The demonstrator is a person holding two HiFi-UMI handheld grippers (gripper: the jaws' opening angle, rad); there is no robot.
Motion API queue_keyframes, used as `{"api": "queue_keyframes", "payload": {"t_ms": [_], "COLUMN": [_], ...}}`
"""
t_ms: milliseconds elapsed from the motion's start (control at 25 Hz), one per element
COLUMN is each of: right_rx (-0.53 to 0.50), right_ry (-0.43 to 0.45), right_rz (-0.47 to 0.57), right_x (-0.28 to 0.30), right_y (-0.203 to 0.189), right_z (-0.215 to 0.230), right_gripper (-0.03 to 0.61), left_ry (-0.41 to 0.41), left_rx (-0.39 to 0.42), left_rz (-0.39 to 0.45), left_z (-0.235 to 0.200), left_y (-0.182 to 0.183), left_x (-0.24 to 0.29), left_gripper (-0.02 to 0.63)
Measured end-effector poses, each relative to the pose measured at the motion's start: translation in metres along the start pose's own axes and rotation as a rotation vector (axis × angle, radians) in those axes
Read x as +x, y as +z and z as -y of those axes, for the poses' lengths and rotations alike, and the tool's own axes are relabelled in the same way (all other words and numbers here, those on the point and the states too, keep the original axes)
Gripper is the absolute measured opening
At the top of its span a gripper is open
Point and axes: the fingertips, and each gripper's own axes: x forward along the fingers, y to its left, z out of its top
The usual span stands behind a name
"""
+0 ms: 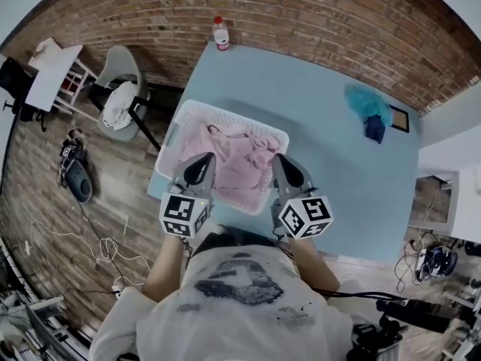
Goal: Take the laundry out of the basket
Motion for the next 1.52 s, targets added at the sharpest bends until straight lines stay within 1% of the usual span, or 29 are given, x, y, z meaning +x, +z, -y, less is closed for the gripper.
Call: {"api": "queue_keyframes", "payload": {"t_ms": [120,240,400,560,680,800,840,920,1000,1120,1240,1360,1440,1520], "right_rx": [0.002,-0.002,-0.005,0.001,0.01,0.011,0.012,0.013,0.015,0.018,0.022,0.03,0.035,0.04], "right_ry": [-0.067,-0.159,-0.286,-0.405,-0.456,-0.499,-0.51,-0.528,-0.544,-0.559,-0.561,-0.559,-0.555,-0.551], "right_rz": [0.012,0.024,0.045,0.048,0.06,0.074,0.077,0.085,0.093,0.102,0.105,0.106,0.106,0.105], "right_x": [0.01,0.013,0.02,0.017,0.018,0.016,0.014,0.009,0.004,-0.003,-0.005,-0.007,-0.007,-0.009], "right_y": [0.002,0.002,0.006,0.002,0.0,-0.001,-0.001,0.0,0.002,0.004,0.005,0.004,0.003,0.002], "right_z": [0.011,0.017,0.017,0.011,0.007,0.002,0.001,0.001,0.003,0.007,0.01,0.012,0.013,0.015], "right_gripper": [-0.003,-0.003,-0.003,-0.003,-0.003,-0.003,-0.003,-0.003,-0.003,-0.003,-0.003,-0.003,-0.003,-0.003], "left_ry": [-0.063,-0.144,-0.262,-0.385,-0.453,-0.528,-0.547,-0.564,-0.571,-0.583,-0.595,-0.615,-0.619,-0.617], "left_rx": [0.011,0.015,0.032,0.04,0.048,0.049,0.046,0.036,0.033,0.029,0.015,0.031,0.045,0.05], "left_rz": [-0.004,-0.011,-0.04,-0.063,-0.094,-0.143,-0.159,-0.185,-0.203,-0.231,-0.261,-0.279,-0.291,-0.305], "left_z": [-0.01,-0.019,-0.029,-0.03,-0.028,-0.021,-0.018,-0.014,-0.01,-0.001,0.008,0.02,0.025,0.03], "left_y": [0.002,0.002,-0.003,-0.008,-0.016,-0.029,-0.033,-0.038,-0.042,-0.048,-0.055,-0.064,-0.07,-0.074], "left_x": [0.021,0.041,0.066,0.08,0.086,0.09,0.091,0.094,0.097,0.099,0.101,0.103,0.105,0.107], "left_gripper": [-0.008,-0.008,-0.008,-0.008,-0.008,-0.006,0.015,0.025,0.057,0.125,0.221,0.369,0.421,0.455]}}
